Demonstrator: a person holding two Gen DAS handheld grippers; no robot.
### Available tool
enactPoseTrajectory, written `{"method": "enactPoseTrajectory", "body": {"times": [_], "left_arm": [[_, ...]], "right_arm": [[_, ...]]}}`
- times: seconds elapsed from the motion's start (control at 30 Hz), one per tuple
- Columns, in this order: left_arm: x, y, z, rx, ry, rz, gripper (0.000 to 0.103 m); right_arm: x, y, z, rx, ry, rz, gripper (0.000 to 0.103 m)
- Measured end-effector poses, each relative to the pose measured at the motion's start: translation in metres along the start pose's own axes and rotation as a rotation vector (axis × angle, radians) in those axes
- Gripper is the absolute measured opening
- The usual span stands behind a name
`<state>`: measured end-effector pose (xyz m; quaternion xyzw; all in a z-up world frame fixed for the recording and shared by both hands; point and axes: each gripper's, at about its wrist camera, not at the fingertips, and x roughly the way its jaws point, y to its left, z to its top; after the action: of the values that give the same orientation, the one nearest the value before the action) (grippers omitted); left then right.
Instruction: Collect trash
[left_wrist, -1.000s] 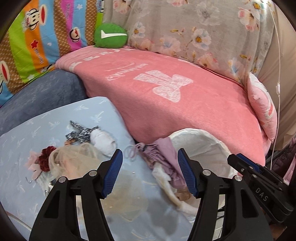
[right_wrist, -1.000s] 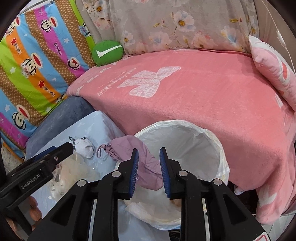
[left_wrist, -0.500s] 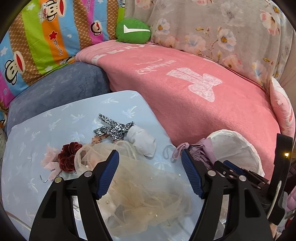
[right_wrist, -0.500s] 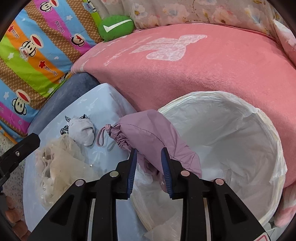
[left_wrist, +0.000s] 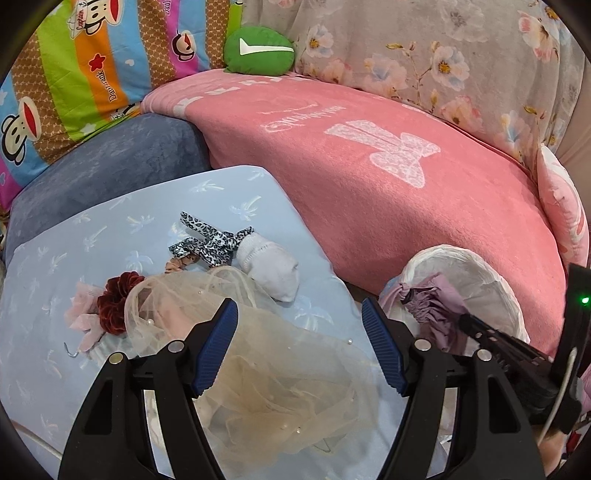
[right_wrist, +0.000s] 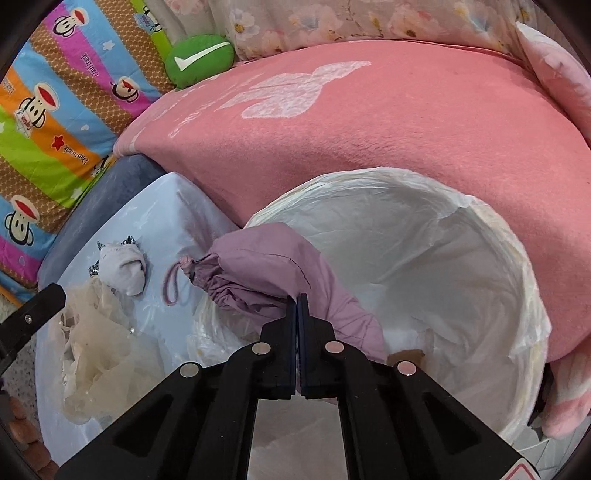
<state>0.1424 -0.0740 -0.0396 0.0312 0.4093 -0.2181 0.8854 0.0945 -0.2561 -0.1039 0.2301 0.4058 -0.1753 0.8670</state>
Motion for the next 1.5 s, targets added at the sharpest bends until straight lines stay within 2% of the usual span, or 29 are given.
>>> {"method": "enactPoseTrajectory", "body": {"times": [0.07, 0.13, 0.33, 0.43, 0.67, 0.77, 1.07, 1.5], "left_arm": [[-0.002, -0.003, -0.002, 0.003, 0.002, -0.006, 0.067], [-0.004, -0.005, -0.005, 0.003, 0.007, -0.010, 0.067], [-0.013, -0.013, -0.011, 0.011, -0.001, -0.020, 0.070], [-0.020, -0.012, -0.013, 0.015, -0.009, -0.021, 0.070], [-0.028, -0.007, -0.019, 0.011, -0.013, -0.016, 0.070], [-0.031, -0.003, -0.022, 0.009, -0.017, -0.016, 0.070], [-0.040, 0.000, -0.027, 0.013, -0.030, -0.006, 0.070], [-0.043, 0.009, -0.035, -0.009, -0.021, -0.002, 0.070]], "right_arm": [[-0.013, -0.004, 0.001, 0.000, -0.025, -0.022, 0.002], [-0.027, -0.005, 0.001, -0.006, -0.051, -0.032, 0.010], [-0.062, 0.010, -0.004, -0.061, -0.105, -0.032, 0.018], [-0.070, 0.013, -0.005, -0.061, -0.109, -0.022, 0.023], [-0.078, 0.023, -0.014, -0.076, -0.104, -0.012, 0.024], [-0.082, 0.028, -0.020, -0.084, -0.101, -0.019, 0.030], [-0.091, 0.037, -0.040, -0.100, -0.091, -0.009, 0.031], [-0.105, 0.052, -0.049, -0.130, -0.100, 0.002, 0.035]]}}
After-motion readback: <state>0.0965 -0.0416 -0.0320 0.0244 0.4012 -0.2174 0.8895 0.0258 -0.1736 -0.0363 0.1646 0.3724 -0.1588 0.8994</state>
